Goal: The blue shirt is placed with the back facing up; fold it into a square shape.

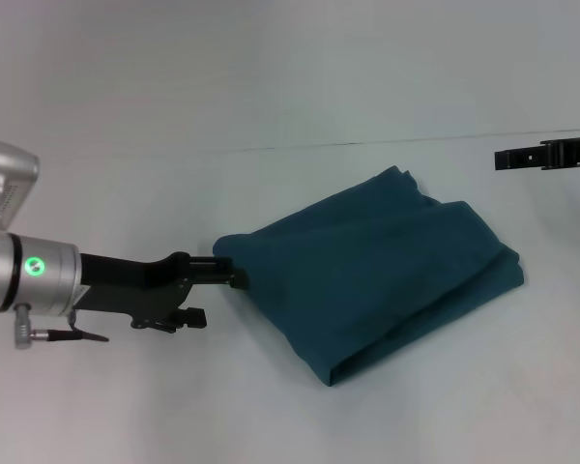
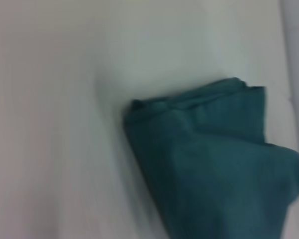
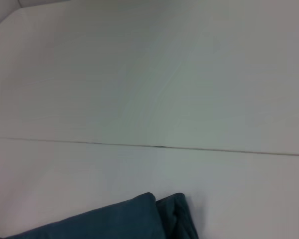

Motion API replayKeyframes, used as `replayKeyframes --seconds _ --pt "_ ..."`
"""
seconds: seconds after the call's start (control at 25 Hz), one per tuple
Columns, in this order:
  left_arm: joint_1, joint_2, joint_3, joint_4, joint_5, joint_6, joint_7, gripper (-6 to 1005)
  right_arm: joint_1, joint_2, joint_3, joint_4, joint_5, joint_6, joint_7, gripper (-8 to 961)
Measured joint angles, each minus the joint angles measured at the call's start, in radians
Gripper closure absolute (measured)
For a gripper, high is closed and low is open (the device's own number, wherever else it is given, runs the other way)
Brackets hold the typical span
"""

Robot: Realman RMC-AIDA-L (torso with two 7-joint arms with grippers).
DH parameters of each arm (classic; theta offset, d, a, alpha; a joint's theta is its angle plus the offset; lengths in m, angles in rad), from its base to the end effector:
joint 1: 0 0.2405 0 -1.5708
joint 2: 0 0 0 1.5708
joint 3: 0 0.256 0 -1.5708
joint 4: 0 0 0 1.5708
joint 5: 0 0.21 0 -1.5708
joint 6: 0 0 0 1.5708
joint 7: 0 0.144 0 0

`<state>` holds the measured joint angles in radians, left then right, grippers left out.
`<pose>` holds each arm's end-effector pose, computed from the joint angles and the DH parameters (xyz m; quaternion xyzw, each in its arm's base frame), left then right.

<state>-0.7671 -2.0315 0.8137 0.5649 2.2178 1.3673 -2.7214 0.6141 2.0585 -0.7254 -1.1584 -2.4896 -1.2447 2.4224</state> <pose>-0.2289 0.3847 -0.0220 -0.6974 -0.7045 -0.1271 0.0341 0.2557 0.4112 0.1038 -0.7972 0.4769 0.0907 0.3590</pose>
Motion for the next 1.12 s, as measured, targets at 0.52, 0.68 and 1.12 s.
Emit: replayKeyframes --seconds 0.52,0.68,1.12 --pt "-0.087 -0.035 0.064 -0.118 0.038 -0.162 -0.019 61 0.021 0.017 -0.019 -0.001 0.001 0.019 -0.009 175" --pt "-0.106 -0.048 0.064 -0.127 0.039 -0.164 -0.018 68 0.027 0.021 -0.034 -0.001 0.0 0.026 -0.009 175" --pt "-0.151 -0.078 0.075 -0.172 0.039 -0.21 -0.029 107 0.027 0.026 -0.049 -0.001 0.002 0.028 -0.009 174"
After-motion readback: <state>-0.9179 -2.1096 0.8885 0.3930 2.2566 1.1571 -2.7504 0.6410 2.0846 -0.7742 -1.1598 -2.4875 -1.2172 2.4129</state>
